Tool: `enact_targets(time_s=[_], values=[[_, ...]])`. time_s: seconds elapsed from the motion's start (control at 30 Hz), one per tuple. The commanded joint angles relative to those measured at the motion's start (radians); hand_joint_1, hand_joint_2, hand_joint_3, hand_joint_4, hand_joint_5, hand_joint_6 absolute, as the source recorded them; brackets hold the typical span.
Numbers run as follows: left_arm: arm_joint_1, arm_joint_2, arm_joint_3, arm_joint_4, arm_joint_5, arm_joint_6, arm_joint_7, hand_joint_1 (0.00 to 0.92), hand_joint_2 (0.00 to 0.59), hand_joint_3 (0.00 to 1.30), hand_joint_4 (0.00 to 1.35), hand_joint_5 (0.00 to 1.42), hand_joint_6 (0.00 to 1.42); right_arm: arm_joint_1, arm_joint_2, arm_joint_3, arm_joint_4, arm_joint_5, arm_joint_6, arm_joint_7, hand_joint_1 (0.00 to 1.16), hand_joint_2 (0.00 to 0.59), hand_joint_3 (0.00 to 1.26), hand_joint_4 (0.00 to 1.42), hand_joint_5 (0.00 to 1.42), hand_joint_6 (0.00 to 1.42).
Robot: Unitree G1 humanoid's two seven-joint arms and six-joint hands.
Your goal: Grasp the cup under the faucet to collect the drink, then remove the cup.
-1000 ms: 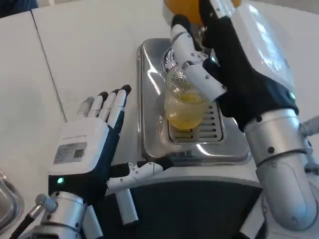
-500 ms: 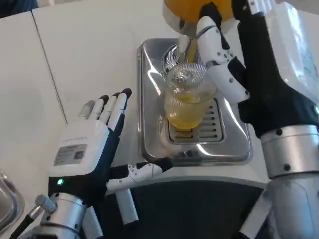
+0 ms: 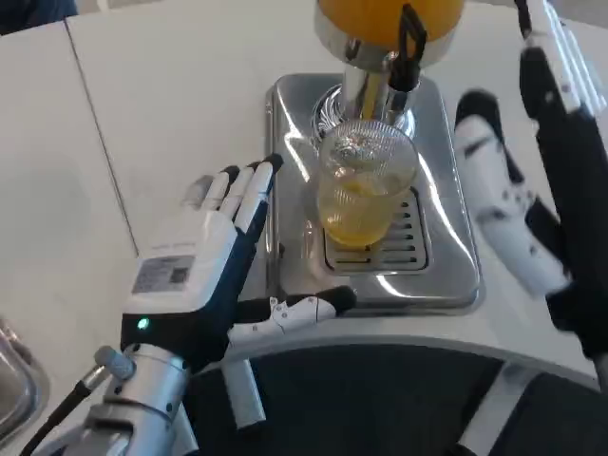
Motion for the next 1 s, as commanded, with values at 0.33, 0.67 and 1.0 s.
enact_targets(time_s=[0.33,0.67,1.0], values=[[-0.111,-0.051,-0.009,0.142,-0.075,-0.024,0.030,0.142,0.039,0.00,0.00,0.00,0.01,0.447,-0.115,-0.202,-0.080,0.231,-0.344,-0.014,0.18,0.571,0.00,0.00,0.00,0.00],[-0.195,-0.084,0.046,0.280,-0.244,-0.149,0.085,0.283,0.021,0.00,0.00,0.02,0.05,0.539,-0.077,-0.287,-0.080,0.296,-0.459,0.041,0.19,0.519,0.00,0.00,0.00,0.00],[-0.228,-0.125,0.035,0.366,-0.277,-0.222,0.125,0.358,0.028,0.00,0.00,0.03,0.07,0.495,-0.036,-0.338,-0.080,0.328,-0.450,0.142,0.19,0.484,0.00,0.00,0.00,0.00]])
